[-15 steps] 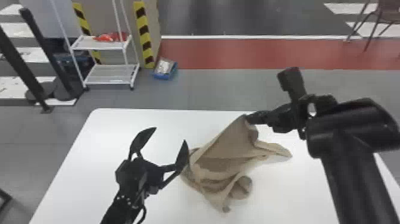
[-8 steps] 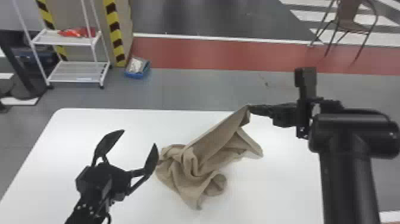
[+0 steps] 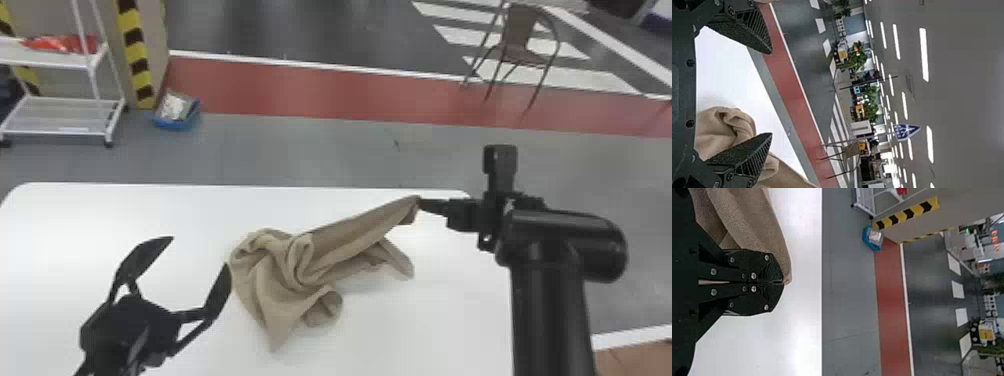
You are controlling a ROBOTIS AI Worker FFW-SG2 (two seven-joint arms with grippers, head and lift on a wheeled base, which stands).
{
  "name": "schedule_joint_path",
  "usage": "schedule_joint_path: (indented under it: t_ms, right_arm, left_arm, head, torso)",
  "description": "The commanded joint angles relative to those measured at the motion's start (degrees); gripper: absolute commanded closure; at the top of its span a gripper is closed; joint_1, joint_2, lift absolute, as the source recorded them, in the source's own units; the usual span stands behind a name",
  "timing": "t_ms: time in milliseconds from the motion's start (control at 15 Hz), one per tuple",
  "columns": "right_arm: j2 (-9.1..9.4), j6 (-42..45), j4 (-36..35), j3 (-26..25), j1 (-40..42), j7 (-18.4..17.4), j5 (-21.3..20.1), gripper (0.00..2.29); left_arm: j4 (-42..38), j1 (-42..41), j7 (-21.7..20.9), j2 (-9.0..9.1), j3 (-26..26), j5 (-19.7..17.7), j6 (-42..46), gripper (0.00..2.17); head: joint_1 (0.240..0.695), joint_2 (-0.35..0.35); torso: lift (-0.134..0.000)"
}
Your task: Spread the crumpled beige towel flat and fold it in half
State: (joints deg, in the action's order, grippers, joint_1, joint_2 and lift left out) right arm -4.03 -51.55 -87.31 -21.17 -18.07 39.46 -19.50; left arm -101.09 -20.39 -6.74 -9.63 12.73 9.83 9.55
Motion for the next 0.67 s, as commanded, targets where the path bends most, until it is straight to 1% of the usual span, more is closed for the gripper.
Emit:
schedule_joint_path:
  t_ms: [0,67,133,267,333,400,467,533,600]
  right_arm:
    - [-0.63,-1.85,4.51,-0.36,-1.44,-1.32,0.08,1.21]
    - [-0.63,-0.09,4.87,0.17,-0.56,-1.58,-0.01,1.21]
    - [-0.45,-0.26,4.87,0.17,-0.39,-1.67,0.17,1.21]
    - [-0.28,-0.26,4.78,-0.62,0.23,-2.55,2.1,1.21]
    - [-0.1,-1.32,3.02,-1.06,1.37,-2.55,4.83,1.21]
    - [-0.1,-4.48,0.12,-0.71,2.51,-2.55,6.85,1.21]
    - [-0.1,-9.4,-3.66,-0.27,2.95,-2.46,7.2,1.21]
    - [-0.02,-11.87,-5.94,0.17,3.3,-2.46,7.46,1.21]
    - [-0.02,-13.62,-8.32,0.61,3.74,-2.46,7.55,1.21]
  left_arm:
    - [0.01,0.09,-0.03,0.14,1.42,0.89,-1.25,0.16]
    - [0.01,0.18,-0.03,0.14,1.6,0.89,-2.13,0.16]
    - [0.01,0.27,-0.73,0.32,1.77,0.45,-4.59,0.17]
    - [0.54,1.15,-3.11,0.67,1.86,-2.27,-8.29,0.17]
    - [1.24,1.94,-3.63,0.67,2.92,-3.5,-11.45,0.17]
    - [1.86,2.99,-4.07,0.76,3.71,-4.21,-14.61,0.19]
    - [2.91,4.4,-4.69,0.84,4.23,-5.88,-18.66,0.19]
    - [3.44,5.54,-5.48,0.84,4.32,-7.63,-23.05,0.2]
    - [3.44,6.07,-6.27,0.84,4.32,-8.6,-27.27,0.2]
  head:
    - [0.695,-0.27]
    - [0.695,-0.283]
    - [0.695,-0.292]
    - [0.695,-0.301]
    - [0.695,-0.303]
    - [0.695,-0.304]
    - [0.695,-0.305]
    - [0.695,-0.306]
    - [0.695,-0.307]
  torso:
    - [0.0]
    - [0.0]
    - [0.0]
    - [0.0]
    - [0.0]
    - [0.0]
    - [0.0]
    - [0.0]
    - [0.0]
